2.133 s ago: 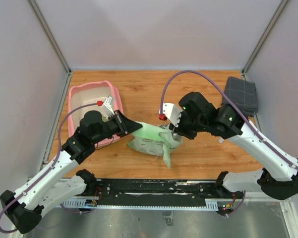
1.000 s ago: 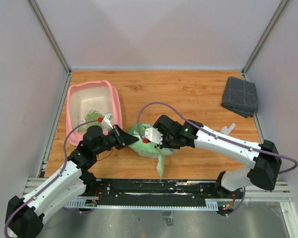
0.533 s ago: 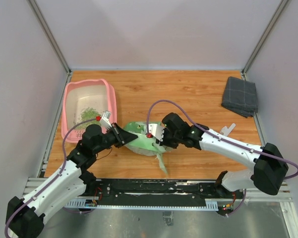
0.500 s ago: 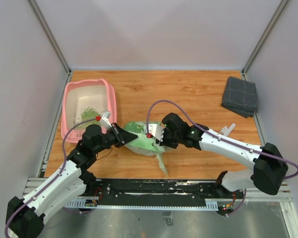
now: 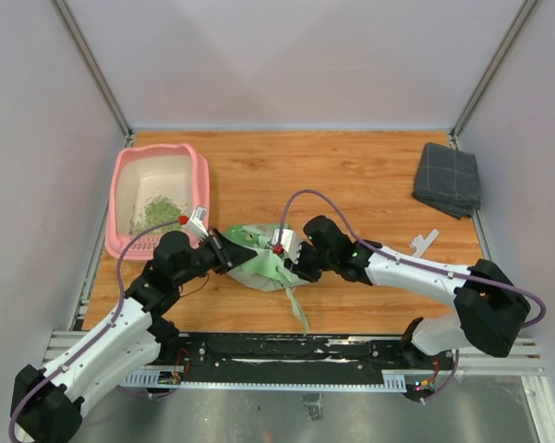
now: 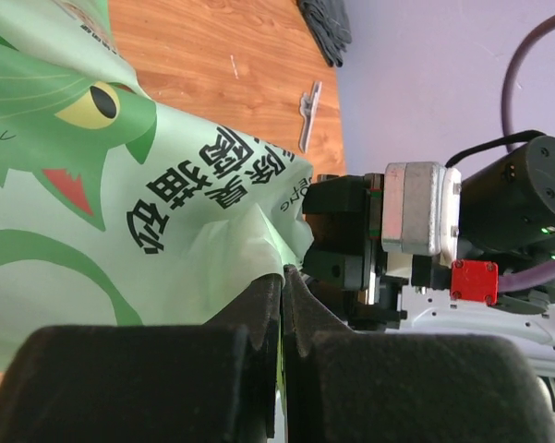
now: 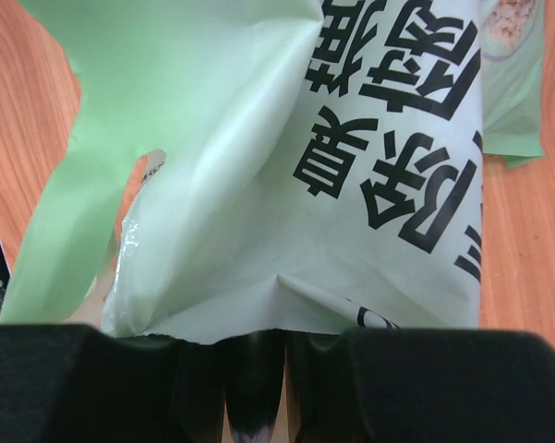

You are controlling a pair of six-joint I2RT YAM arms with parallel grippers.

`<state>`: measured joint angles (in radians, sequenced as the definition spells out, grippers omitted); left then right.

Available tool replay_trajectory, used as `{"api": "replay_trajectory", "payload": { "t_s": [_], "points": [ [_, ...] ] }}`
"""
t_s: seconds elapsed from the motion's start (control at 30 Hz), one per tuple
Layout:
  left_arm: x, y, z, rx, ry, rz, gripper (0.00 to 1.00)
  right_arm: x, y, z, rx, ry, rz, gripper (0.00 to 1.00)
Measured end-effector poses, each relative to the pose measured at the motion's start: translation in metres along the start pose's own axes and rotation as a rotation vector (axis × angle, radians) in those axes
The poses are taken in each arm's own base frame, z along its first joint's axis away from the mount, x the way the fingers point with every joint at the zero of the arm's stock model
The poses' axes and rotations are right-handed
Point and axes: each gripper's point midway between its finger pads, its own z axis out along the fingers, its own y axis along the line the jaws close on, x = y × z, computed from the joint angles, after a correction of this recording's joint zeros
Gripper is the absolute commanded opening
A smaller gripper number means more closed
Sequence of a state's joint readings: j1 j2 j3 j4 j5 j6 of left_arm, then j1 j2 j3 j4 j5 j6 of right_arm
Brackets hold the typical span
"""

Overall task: Fill the litter box with clean litter
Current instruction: 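Scoop the cat litter from the cat litter bag.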

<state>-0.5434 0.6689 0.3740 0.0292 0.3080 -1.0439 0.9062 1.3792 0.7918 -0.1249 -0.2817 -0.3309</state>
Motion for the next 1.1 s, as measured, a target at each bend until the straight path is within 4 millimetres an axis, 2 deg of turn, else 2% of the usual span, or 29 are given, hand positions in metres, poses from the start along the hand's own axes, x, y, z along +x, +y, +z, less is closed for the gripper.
{"api": "replay_trajectory", "payload": {
  "t_s": [0.27, 0.57, 0.77, 1.1],
  "points": [
    [0.002, -0.002, -0.003, -0.005, 0.015, 0.003, 0.0, 0.0, 0.007, 0.003, -0.055, -0.147, 0.098, 0.01],
    [0.003, -0.008, -0.009, -0.016, 0.033, 0.025, 0.0, -0.007, 0.01, -0.005, -0.085, -0.264, 0.154, 0.01],
    [-0.002, -0.011, -0.015, -0.042, 0.024, 0.06, 0.0, -0.017, 0.005, -0.021, -0.075, -0.33, 0.17, 0.01],
    [-0.012, -0.02, -0.022, -0.075, 0.0, 0.098, 0.0, -0.024, -0.002, -0.054, -0.022, -0.414, 0.18, 0.01]
  ]
}}
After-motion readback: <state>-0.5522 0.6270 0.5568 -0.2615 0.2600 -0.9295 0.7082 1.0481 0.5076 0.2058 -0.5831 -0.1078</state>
